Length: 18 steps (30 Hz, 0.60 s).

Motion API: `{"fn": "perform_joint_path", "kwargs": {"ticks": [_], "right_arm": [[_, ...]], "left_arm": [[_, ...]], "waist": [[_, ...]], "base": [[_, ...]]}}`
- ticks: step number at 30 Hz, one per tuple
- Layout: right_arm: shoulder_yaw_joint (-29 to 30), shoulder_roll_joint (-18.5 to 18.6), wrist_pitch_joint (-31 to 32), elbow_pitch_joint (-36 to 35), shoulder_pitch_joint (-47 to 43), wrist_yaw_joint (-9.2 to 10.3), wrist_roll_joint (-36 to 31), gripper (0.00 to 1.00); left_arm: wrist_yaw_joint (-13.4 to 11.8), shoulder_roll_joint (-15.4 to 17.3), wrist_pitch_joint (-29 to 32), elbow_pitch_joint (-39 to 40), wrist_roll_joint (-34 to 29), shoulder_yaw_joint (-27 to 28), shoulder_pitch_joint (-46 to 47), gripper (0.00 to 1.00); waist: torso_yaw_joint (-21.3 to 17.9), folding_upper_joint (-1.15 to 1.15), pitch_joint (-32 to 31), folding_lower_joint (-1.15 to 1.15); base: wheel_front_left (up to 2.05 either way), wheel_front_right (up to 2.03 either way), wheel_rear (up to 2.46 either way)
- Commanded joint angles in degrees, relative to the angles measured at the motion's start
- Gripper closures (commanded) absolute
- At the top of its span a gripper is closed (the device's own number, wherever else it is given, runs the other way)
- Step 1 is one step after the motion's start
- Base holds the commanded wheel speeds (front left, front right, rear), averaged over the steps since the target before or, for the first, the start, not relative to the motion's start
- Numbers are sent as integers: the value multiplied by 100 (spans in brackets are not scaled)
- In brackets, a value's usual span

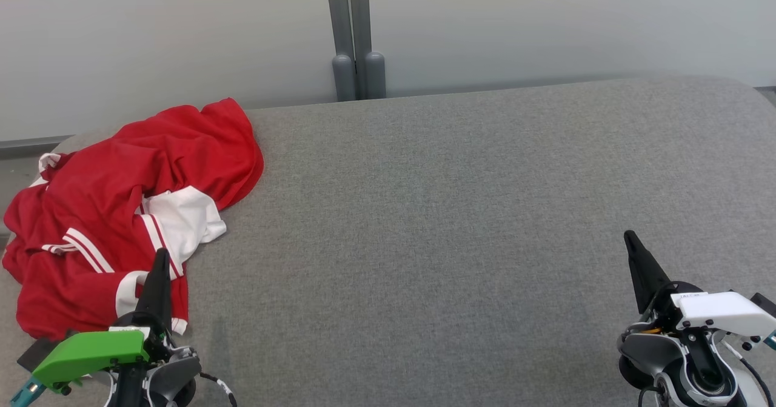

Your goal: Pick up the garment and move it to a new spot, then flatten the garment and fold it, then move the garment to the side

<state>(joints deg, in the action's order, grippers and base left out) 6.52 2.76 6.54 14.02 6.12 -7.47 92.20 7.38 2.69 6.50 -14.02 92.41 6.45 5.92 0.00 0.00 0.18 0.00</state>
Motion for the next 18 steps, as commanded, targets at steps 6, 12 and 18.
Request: {"fn": "perform_joint_path", "kwargs": {"ticks": [6, 12, 18], "right_arm": [[-6, 27, 14, 7, 33, -5, 43, 100], [-6, 27, 14, 7, 33, -5, 43, 100], [-7, 28, 13, 7, 34, -5, 43, 100]], "left_arm": [[30, 44, 21, -4, -4, 16, 80, 100], [31, 44, 21, -4, -4, 16, 80, 100], [30, 44, 21, -4, -4, 16, 80, 100]], "waist": [[0, 0, 0, 0], [0, 0, 0, 0], [0, 0, 0, 0]], "base": [[0, 0, 0], [0, 0, 0], [0, 0, 0]]}}
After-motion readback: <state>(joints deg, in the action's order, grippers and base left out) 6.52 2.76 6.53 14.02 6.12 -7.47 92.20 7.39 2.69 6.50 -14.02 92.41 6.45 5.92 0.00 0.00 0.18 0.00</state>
